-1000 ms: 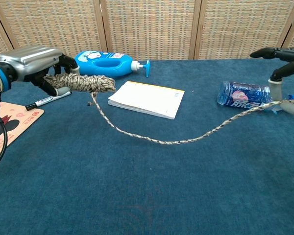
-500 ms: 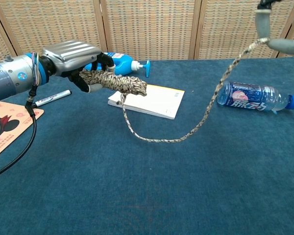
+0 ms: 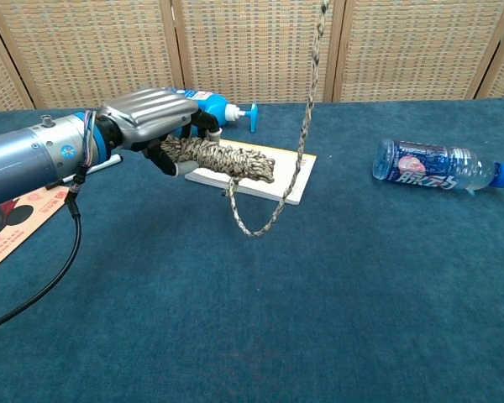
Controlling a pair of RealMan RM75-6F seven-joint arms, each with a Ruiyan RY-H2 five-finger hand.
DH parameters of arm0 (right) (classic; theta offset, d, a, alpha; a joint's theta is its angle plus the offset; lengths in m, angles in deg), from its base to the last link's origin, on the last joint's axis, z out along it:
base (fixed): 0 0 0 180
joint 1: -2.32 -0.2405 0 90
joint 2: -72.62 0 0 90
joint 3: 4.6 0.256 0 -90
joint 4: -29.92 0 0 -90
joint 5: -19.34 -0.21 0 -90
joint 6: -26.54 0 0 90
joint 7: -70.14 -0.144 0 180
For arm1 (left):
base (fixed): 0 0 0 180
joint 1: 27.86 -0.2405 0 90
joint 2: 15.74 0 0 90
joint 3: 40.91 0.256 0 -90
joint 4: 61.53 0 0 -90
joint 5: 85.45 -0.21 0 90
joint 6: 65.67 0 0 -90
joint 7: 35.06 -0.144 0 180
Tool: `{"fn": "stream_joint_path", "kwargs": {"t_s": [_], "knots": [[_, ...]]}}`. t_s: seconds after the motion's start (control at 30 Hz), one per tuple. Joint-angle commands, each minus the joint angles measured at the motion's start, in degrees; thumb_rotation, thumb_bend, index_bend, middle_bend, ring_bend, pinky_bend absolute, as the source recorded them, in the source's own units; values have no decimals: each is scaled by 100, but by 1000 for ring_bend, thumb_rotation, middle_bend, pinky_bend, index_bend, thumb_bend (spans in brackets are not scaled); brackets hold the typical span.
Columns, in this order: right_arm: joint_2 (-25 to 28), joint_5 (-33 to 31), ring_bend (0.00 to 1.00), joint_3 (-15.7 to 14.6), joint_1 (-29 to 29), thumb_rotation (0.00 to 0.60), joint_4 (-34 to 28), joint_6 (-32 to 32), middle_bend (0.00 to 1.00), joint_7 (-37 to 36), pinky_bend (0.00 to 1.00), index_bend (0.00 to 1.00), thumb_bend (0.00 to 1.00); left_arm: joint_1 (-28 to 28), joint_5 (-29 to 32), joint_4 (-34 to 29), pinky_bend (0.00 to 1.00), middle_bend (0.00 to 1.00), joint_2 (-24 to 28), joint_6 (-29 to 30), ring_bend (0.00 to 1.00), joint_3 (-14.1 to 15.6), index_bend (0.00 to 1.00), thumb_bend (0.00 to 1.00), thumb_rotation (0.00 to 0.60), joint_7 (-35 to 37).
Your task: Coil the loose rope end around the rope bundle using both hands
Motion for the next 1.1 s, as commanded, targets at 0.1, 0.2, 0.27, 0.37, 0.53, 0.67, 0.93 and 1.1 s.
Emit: {"fn": "stream_joint_path", "kwargs": {"t_s": [0.1, 0.2, 0.27, 0.37, 0.53, 0.67, 0.93, 1.1], "knots": [[151, -873, 0, 582, -436, 600, -34, 273, 2, -258, 0, 679, 450, 58, -87, 46, 672, 550, -60, 85, 494, 25, 637, 746, 600, 81], [182, -1260, 0, 799, -599, 600, -14, 345, 3, -302, 0, 679, 450, 94, -109, 98, 672, 553, -95, 83, 494, 36, 637, 746, 600, 123], [209, -1552, 0, 940, -715, 600, 4, 417, 4, -339, 0, 680, 450, 119, -118, 139, 672, 553, -117, 63, 494, 47, 637, 746, 600, 152], [213, -1990, 0, 1122, -883, 600, 66, 526, 7, -415, 0, 679, 450, 140, -126, 205, 672, 553, -163, 47, 494, 67, 637, 746, 600, 242], [161, -2548, 0, 1232, -1127, 600, 267, 680, 8, -326, 0, 679, 450, 157, -320, 244, 672, 565, -180, 174, 506, 192, 645, 746, 600, 389], [12, -3025, 0, 1331, -1340, 600, 540, 632, 11, -234, 0, 679, 449, 157, -492, 255, 672, 565, -142, 213, 506, 357, 645, 745, 600, 607], [-396, -4086, 0, 1409, -1752, 600, 1142, 537, 14, -4, 0, 679, 449, 220, -952, 250, 672, 565, -13, 429, 506, 683, 645, 745, 600, 1252], [-816, -4296, 0, 1157, -1854, 600, 1700, 673, 15, 179, 0, 679, 449, 234, -1341, 254, 672, 565, 120, 816, 506, 937, 645, 746, 600, 2126]]}}
